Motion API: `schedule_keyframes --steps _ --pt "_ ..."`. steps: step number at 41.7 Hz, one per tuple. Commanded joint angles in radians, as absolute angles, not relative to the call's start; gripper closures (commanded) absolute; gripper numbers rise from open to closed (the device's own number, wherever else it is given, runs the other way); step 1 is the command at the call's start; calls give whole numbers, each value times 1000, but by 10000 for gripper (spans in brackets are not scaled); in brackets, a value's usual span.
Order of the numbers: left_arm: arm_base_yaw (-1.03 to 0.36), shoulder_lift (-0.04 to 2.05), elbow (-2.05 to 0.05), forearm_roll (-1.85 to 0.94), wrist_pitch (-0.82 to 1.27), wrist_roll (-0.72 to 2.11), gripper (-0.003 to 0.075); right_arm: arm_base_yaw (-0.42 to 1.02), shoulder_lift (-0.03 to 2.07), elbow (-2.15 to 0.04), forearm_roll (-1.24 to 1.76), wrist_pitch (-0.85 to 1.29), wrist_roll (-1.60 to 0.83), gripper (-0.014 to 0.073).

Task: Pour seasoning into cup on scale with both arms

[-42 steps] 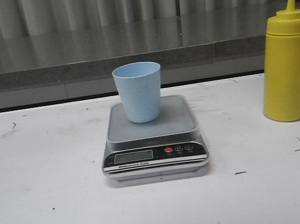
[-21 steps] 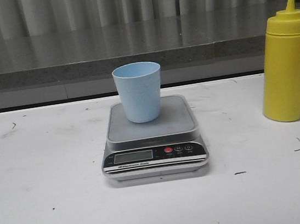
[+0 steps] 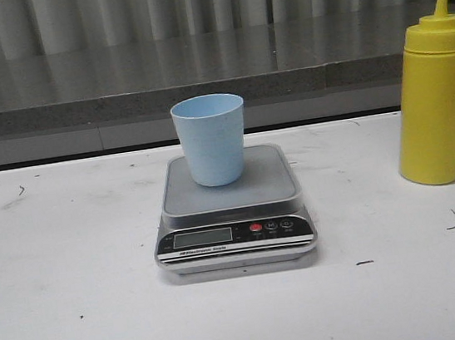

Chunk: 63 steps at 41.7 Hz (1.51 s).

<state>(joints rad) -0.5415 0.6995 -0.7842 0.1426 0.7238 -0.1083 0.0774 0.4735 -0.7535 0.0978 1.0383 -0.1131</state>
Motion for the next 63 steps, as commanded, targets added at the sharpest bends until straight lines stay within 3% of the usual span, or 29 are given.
schedule_keyframes --steps 1,5,30,42,50,63 --pt "-548 699 -811 140 658 -112 740 75 479 -786 91 972 -109 664" --pt "-548 699 -811 140 656 -112 740 75 479 -786 91 980 -109 715" --pt "-522 648 -765 133 628 -112 740 75 479 -786 91 995 -109 711" --pt "-248 337 -451 -17 278 -112 740 75 479 -786 91 995 -109 711" --pt "-114 148 -237 -52 153 -112 740 75 479 -786 91 995 -109 711" --pt "-71 19 -4 -50 -86 -112 740 75 479 -786 91 995 -109 711"
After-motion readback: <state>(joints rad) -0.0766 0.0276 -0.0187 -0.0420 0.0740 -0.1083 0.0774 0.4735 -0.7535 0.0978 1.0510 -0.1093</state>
